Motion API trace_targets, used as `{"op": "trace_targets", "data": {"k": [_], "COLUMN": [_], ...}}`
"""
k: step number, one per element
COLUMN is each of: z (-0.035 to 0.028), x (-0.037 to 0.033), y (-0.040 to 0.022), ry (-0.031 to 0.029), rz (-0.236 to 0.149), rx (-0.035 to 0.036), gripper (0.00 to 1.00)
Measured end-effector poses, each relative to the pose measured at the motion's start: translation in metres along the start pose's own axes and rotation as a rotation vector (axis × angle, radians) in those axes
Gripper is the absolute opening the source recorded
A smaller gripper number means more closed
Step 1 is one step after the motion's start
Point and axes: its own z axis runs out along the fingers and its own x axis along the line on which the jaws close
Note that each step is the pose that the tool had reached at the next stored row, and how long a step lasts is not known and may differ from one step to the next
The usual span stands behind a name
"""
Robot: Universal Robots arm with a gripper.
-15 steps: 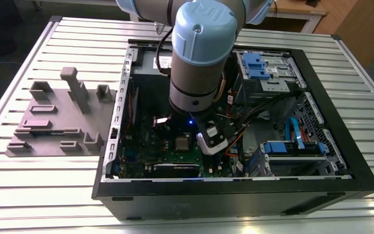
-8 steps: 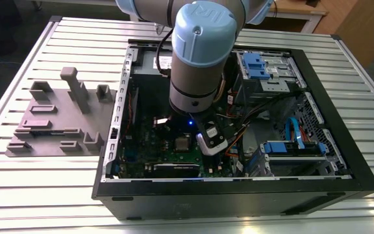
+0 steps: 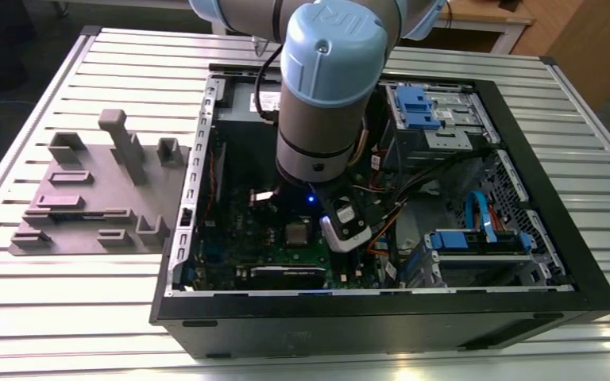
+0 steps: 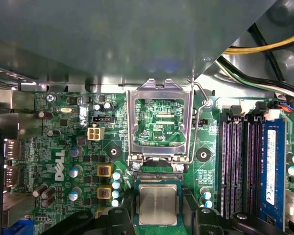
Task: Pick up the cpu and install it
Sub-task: 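Place the cpu into insertion slot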
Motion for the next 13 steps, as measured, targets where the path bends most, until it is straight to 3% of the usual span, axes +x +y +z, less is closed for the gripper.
{"op": "trace_targets", "data": {"k": [13], "z": [0.0054], "x": [-0.0013], "y": [0.0], "ry": [0.0], "rz": [0.0], "rx": [-0.0009], "gripper": [0.47]}}
